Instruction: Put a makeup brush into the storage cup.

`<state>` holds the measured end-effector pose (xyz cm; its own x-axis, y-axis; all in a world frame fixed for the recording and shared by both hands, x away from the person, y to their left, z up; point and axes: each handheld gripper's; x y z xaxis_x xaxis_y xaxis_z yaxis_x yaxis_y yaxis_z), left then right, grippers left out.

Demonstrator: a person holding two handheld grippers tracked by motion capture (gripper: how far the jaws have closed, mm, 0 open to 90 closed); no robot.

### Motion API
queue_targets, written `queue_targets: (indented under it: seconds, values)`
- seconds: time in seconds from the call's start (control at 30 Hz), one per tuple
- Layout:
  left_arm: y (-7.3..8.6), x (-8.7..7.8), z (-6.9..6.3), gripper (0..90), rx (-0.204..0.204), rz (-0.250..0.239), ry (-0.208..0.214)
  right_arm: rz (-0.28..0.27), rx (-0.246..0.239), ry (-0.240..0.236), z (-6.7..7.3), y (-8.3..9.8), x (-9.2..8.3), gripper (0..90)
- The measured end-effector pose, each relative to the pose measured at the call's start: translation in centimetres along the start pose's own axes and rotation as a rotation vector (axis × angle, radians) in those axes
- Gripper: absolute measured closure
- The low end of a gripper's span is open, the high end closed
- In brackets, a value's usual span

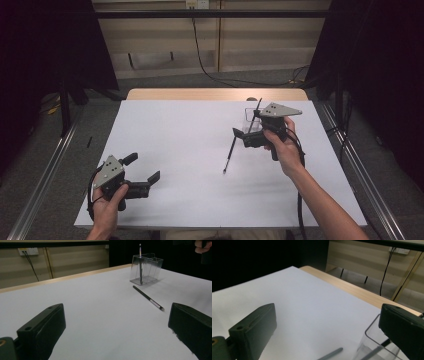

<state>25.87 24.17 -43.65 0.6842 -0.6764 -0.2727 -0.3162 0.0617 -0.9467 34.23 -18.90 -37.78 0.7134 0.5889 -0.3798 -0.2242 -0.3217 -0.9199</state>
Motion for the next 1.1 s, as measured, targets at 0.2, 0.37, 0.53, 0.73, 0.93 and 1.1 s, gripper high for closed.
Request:
queue_targets:
  seconds: [0.2,0.37,0.53,0.73,0.93,1.1]
  values:
    - [0.0,0.1,-0.1,1.4,0.006,0.007,0.0,0.062,-0.035,-0.033,0.0,0.2,-0.4,3.8]
    - [0.0,0.1,0.0,1.6,0.006,0.011,-0.003,0.116,-0.051,-0.053,0.2,0.3,-0.3,4.4]
    - [0.0,0.2,-0.1,1.6,0.004,0.012,-0.003,0.184,-0.042,-0.08,0.2,0.8,-0.1,3.9]
    - [0.1,0.1,-0.1,1.6,0.004,0.015,-0.004,0.296,0.052,-0.135,-0.2,0.9,0.3,4.5]
    - [0.1,0.1,0.0,1.6,0.0,0.013,-0.006,0.362,0.072,-0.184,-0.1,1.1,0.8,5.4]
    - [0.1,0.1,0.0,1.6,0.003,0.015,-0.003,0.475,0.104,-0.222,0.1,1.5,1.6,6.7]
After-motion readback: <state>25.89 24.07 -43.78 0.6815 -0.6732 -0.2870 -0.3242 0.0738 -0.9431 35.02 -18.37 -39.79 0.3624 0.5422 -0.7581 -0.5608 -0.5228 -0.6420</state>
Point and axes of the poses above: each handheld gripper's, and its own axes: x roughly forward along the jaws, y roughly out of its underside, z roughly to its left, and after that the axes turned 7 degrees about -x, right-handed
